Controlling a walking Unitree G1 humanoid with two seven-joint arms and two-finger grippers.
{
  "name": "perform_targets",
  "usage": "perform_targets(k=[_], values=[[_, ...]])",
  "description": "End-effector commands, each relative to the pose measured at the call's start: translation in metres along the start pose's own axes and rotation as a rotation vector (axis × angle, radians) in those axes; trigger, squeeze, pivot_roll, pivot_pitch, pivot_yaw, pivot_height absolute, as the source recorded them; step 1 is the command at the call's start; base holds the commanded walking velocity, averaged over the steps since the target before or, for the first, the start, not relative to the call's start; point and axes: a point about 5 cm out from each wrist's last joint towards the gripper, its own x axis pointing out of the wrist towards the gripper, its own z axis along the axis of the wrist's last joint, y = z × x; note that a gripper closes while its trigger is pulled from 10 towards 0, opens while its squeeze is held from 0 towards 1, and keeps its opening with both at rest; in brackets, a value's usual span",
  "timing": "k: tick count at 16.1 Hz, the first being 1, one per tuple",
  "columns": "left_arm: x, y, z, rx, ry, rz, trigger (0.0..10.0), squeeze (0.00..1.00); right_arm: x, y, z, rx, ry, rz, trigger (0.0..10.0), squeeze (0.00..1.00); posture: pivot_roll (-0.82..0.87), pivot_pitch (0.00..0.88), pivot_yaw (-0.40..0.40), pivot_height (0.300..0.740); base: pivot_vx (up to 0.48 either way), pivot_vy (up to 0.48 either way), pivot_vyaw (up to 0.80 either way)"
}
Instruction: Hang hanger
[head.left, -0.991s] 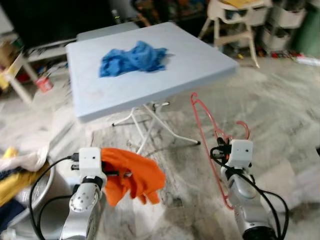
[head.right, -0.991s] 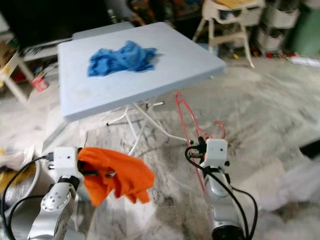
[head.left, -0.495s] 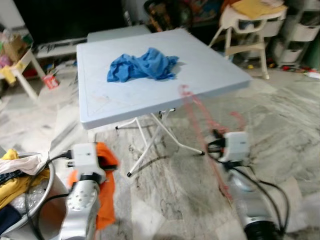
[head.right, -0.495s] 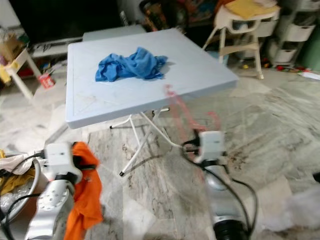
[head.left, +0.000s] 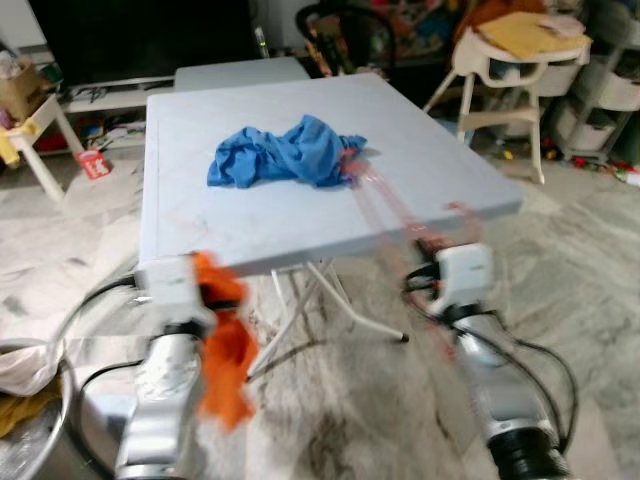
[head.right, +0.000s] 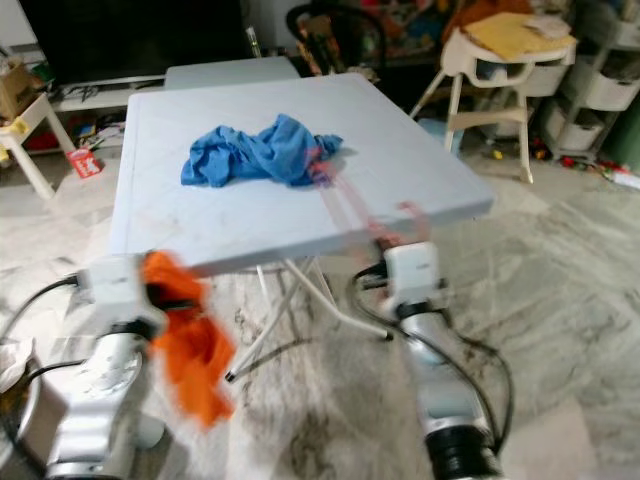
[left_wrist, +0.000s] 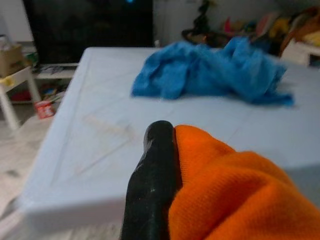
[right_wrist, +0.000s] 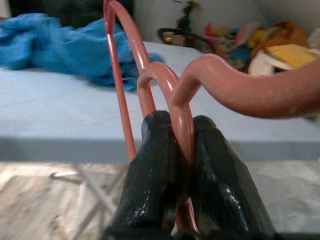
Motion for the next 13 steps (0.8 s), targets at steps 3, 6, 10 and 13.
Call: perform_targets(k=[3,6,10,13], values=[[0.000,0.005,0.011,0.007,-0.030,0.039,10.0,0.00,0.007,0.013,0.010,0.004,-0.030,0.051,10.0,0.00,-0.01,0.000,-0.024,0.740,0.389,0.000,0.00],[-0.004,0.007,0.003,0.014,0.018,0.066,10.0,0.00,0.009,0.016,0.009,0.018,-0.017,0.061,10.0,0.00,0.00,0.000,-0.028,0.740,0.105,0.000,0.00],[-0.009,0.012,-0.009,0.047,0.082,0.054,10.0,0.00,0.007,0.021,0.003,0.051,0.003,0.049,10.0,0.00,0.02,0.000,-0.007,0.740,0.000,0.000,0.00],[-0.011,0.019,-0.012,0.074,0.106,0.046,10.0,0.00,0.005,0.021,-0.003,0.075,0.014,0.008,10.0,0.00,0.03,0.000,0.038,0.740,0.000,0.000,0.00]])
